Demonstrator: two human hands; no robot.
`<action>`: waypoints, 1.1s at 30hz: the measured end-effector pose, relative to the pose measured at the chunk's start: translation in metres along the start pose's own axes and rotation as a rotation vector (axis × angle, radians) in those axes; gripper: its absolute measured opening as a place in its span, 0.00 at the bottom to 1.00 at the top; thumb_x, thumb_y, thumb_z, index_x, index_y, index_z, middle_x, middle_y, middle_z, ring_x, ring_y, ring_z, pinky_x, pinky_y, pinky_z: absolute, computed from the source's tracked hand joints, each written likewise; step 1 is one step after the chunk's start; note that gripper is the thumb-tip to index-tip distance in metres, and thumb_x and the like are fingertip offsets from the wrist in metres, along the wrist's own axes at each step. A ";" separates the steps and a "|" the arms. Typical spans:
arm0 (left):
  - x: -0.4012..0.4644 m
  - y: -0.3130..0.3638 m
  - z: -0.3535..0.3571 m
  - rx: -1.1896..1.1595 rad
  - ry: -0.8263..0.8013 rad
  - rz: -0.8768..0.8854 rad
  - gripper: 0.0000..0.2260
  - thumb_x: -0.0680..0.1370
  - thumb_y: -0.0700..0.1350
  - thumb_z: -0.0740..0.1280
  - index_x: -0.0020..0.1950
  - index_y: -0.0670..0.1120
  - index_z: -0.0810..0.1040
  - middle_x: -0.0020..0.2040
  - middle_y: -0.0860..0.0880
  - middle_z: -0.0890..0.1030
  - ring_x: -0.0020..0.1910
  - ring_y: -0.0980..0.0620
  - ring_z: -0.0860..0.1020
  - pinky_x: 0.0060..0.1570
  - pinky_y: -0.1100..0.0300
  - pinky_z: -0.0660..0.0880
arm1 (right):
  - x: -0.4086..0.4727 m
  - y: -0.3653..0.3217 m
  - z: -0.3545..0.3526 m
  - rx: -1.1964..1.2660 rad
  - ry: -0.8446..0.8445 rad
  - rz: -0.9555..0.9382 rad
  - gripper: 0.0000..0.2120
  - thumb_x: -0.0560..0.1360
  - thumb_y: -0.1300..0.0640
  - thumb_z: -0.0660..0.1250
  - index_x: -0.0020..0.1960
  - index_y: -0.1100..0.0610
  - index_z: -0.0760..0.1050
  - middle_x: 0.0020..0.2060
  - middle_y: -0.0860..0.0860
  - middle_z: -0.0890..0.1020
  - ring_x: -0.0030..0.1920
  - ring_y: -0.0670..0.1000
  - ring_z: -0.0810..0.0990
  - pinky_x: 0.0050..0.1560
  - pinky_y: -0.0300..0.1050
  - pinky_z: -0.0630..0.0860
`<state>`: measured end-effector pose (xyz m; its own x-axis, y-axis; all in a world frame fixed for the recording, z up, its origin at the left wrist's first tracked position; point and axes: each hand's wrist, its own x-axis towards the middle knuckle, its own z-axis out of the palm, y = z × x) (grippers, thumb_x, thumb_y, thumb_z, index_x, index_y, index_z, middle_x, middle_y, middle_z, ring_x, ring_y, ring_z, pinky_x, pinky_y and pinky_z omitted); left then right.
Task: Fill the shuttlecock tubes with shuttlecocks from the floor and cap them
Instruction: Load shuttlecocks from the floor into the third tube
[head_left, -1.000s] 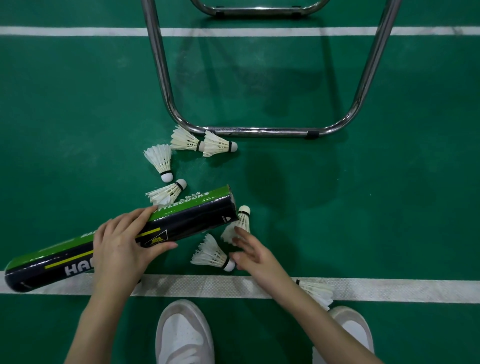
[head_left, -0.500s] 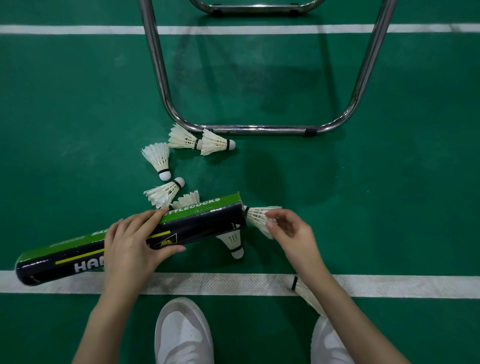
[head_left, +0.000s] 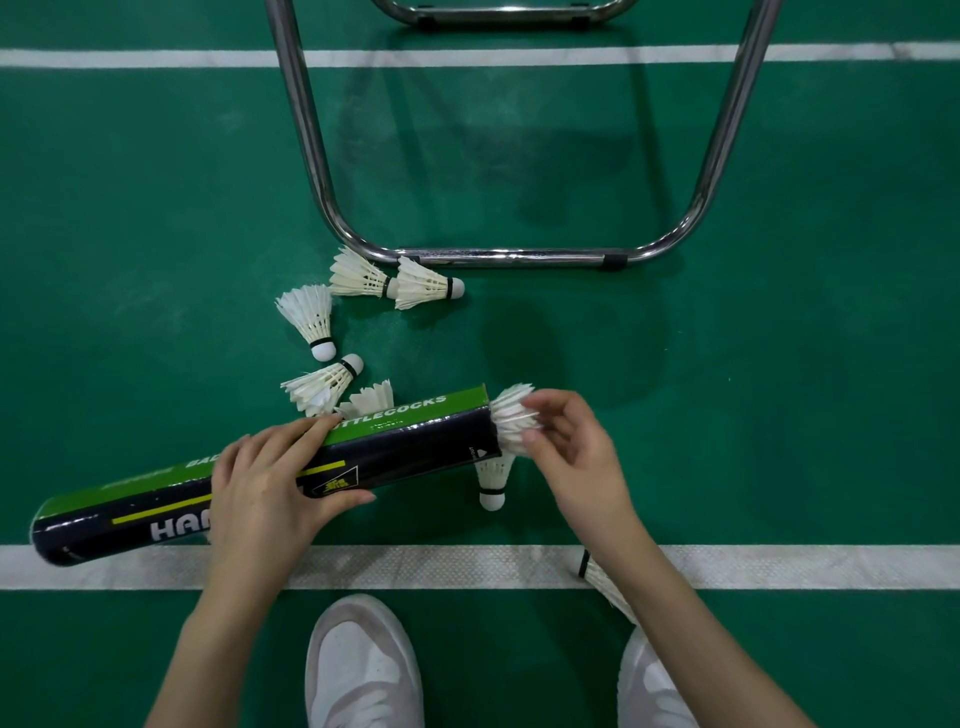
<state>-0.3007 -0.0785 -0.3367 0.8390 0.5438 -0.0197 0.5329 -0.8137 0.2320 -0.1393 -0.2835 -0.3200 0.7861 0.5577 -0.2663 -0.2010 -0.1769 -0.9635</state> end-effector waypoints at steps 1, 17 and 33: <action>0.000 0.003 0.000 -0.003 0.002 0.014 0.38 0.65 0.74 0.53 0.63 0.50 0.76 0.56 0.48 0.80 0.54 0.43 0.75 0.56 0.48 0.64 | -0.001 0.001 0.004 -0.008 -0.022 0.005 0.16 0.76 0.68 0.60 0.51 0.47 0.72 0.48 0.46 0.80 0.49 0.42 0.78 0.52 0.36 0.74; -0.003 0.017 0.001 -0.019 0.002 0.023 0.37 0.64 0.71 0.57 0.63 0.49 0.76 0.57 0.48 0.79 0.55 0.44 0.75 0.56 0.49 0.65 | -0.007 0.006 0.011 -0.114 0.003 0.178 0.24 0.70 0.53 0.73 0.63 0.50 0.70 0.61 0.48 0.76 0.63 0.47 0.72 0.67 0.48 0.68; 0.001 0.019 -0.004 -0.007 0.046 0.044 0.36 0.64 0.71 0.58 0.62 0.49 0.76 0.56 0.47 0.80 0.54 0.44 0.75 0.56 0.49 0.64 | 0.004 -0.001 -0.001 -0.132 -0.125 0.140 0.15 0.71 0.59 0.71 0.57 0.53 0.75 0.50 0.45 0.83 0.55 0.44 0.78 0.59 0.40 0.73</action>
<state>-0.2904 -0.0931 -0.3281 0.8556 0.5165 0.0353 0.4947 -0.8358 0.2380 -0.1357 -0.2819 -0.3197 0.6756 0.6154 -0.4061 -0.2179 -0.3596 -0.9073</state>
